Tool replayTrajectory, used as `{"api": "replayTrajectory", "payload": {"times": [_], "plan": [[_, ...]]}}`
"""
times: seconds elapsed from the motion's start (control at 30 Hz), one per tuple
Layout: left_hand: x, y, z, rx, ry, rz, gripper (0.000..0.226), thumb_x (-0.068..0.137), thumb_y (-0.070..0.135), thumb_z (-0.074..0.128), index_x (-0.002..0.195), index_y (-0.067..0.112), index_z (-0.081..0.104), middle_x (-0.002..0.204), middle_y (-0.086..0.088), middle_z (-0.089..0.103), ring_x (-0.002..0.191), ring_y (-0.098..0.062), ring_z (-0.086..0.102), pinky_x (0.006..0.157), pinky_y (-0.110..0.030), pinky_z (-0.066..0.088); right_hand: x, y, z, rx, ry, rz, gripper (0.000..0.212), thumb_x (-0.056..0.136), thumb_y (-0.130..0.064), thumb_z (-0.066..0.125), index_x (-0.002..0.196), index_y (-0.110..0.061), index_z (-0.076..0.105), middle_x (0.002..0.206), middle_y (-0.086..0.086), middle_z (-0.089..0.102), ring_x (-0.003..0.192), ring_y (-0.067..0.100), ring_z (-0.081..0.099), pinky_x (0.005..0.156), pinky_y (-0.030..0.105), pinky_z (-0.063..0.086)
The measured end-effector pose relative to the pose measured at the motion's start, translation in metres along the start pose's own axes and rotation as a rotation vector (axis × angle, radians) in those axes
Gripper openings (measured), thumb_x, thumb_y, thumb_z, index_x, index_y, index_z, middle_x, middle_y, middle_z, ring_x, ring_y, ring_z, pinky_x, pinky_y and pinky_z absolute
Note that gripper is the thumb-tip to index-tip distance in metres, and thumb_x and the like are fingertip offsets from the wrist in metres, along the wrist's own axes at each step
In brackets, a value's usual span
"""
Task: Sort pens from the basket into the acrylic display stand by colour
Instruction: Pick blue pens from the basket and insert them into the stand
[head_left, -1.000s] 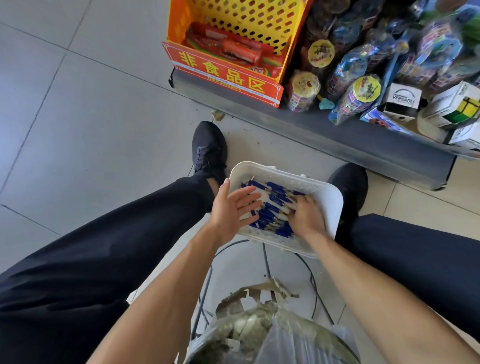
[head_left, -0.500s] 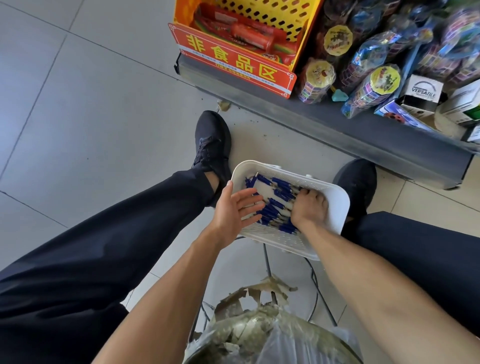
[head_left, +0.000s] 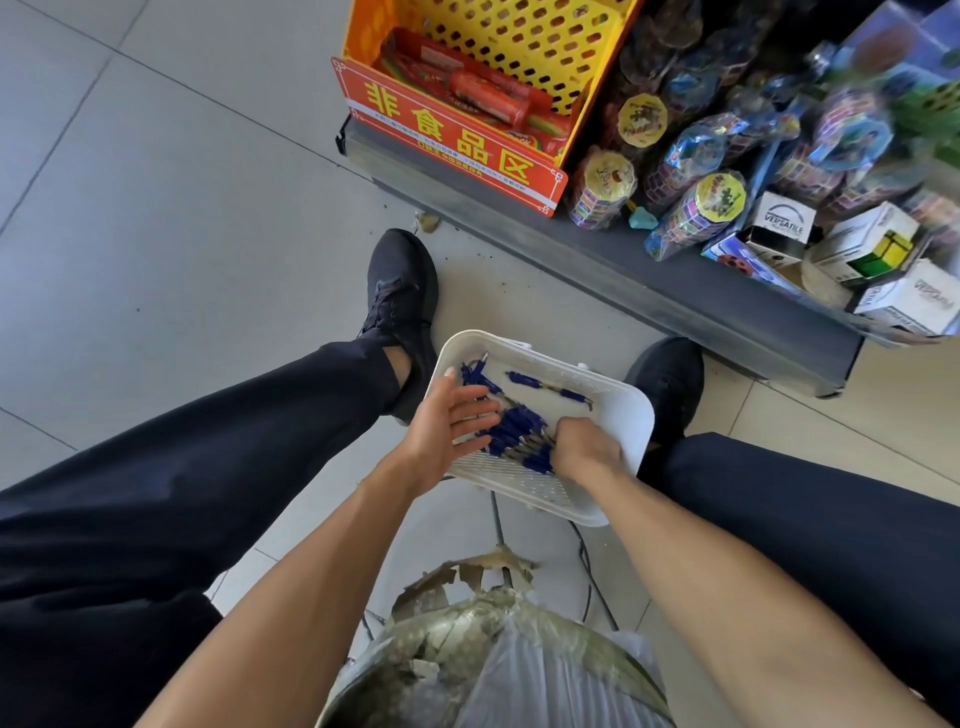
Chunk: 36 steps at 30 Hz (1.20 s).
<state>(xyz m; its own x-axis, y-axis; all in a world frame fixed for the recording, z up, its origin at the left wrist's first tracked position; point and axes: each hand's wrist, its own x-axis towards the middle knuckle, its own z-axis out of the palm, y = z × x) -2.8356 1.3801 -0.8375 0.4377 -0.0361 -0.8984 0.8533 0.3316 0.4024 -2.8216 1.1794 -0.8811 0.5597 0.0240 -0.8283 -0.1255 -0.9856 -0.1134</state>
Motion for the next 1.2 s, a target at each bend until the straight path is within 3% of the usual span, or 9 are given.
{"api": "replayTrajectory", "payload": {"times": [0.1,0.27,0.43,0.53,0.63,0.77,0.9,1.1,1.2], "plan": [[-0.003,0.0,0.003,0.029,-0.007,0.018,0.053,0.103,0.055,0.038,0.121,0.014,0.067,0.114,-0.005,0.076,0.11,-0.023,0.069,0.093,-0.039,0.056,-0.011,-0.001,-0.001,0.121,-0.001,-0.025,0.004,0.099,-0.023,0.055,0.095,-0.021,0.056,0.095,-0.001,0.06,0.085,0.022,0.058,0.071,0.033,0.046],[-0.005,0.0,0.008,0.066,0.01,0.086,0.036,0.101,0.043,0.055,0.125,0.017,0.061,0.126,-0.005,0.066,0.117,-0.022,0.063,0.097,-0.039,0.053,-0.029,-0.003,-0.007,0.593,-0.028,-0.119,0.009,0.095,-0.029,0.07,0.101,-0.023,0.067,0.095,-0.008,0.068,0.089,0.01,0.063,0.083,0.029,0.05],[-0.006,-0.001,0.01,0.229,-0.039,0.138,0.057,0.092,0.04,0.07,0.142,0.019,0.052,0.131,-0.001,0.061,0.122,-0.022,0.059,0.104,-0.043,0.051,-0.044,-0.011,-0.005,0.755,-0.095,-0.308,0.007,0.088,-0.035,0.077,0.095,-0.036,0.076,0.098,-0.011,0.077,0.099,0.008,0.071,0.099,0.04,0.055],[-0.006,-0.004,0.013,0.273,-0.071,0.184,0.044,0.097,0.039,0.064,0.138,0.026,0.057,0.128,0.003,0.063,0.12,-0.016,0.059,0.101,-0.035,0.051,-0.048,-0.022,-0.004,0.796,-0.1,-0.366,0.016,0.087,-0.04,0.076,0.102,-0.036,0.077,0.102,-0.013,0.078,0.101,0.008,0.071,0.098,0.038,0.056],[-0.003,-0.007,0.013,0.181,-0.011,0.194,0.022,0.101,0.035,0.058,0.117,0.031,0.074,0.124,0.004,0.069,0.119,-0.012,0.061,0.098,-0.031,0.051,-0.047,-0.031,-0.003,0.856,-0.112,-0.391,0.019,0.091,-0.028,0.075,0.109,-0.03,0.077,0.102,-0.011,0.078,0.101,0.005,0.072,0.096,0.03,0.057],[-0.001,-0.007,0.014,0.039,0.084,0.225,0.031,0.108,0.023,0.043,0.111,0.011,0.072,0.107,-0.01,0.076,0.094,-0.018,0.073,0.084,-0.031,0.06,-0.034,-0.026,0.002,1.032,0.018,-0.255,0.009,0.096,-0.03,0.069,0.097,-0.028,0.077,0.093,-0.003,0.078,0.092,0.014,0.072,0.082,0.028,0.059],[-0.002,-0.006,0.012,0.014,0.139,0.23,0.034,0.109,0.022,0.042,0.105,0.006,0.071,0.064,-0.003,0.061,0.048,-0.011,0.045,0.052,-0.024,0.045,-0.008,-0.007,0.004,0.775,0.191,-0.062,0.016,0.099,-0.018,0.063,0.114,-0.018,0.067,0.105,-0.004,0.068,0.096,0.011,0.065,0.074,0.016,0.052],[-0.002,-0.003,0.008,-0.16,0.069,0.16,0.027,0.105,0.021,0.049,0.085,0.011,0.062,0.057,0.001,0.032,0.051,-0.01,0.023,0.049,-0.025,0.023,0.017,-0.006,0.008,0.477,0.163,-0.027,0.037,0.1,-0.023,0.062,0.135,-0.013,0.057,0.134,0.006,0.061,0.121,0.025,0.059,0.097,0.031,0.044],[-0.005,-0.001,0.006,-0.21,0.037,0.146,0.032,0.105,0.026,0.049,0.077,0.013,0.053,0.056,0.002,0.031,0.048,-0.01,0.022,0.045,-0.022,0.022,0.023,-0.006,0.009,0.44,0.111,-0.02,0.035,0.101,-0.022,0.059,0.135,-0.014,0.058,0.133,0.007,0.062,0.119,0.026,0.059,0.091,0.029,0.043]]}}
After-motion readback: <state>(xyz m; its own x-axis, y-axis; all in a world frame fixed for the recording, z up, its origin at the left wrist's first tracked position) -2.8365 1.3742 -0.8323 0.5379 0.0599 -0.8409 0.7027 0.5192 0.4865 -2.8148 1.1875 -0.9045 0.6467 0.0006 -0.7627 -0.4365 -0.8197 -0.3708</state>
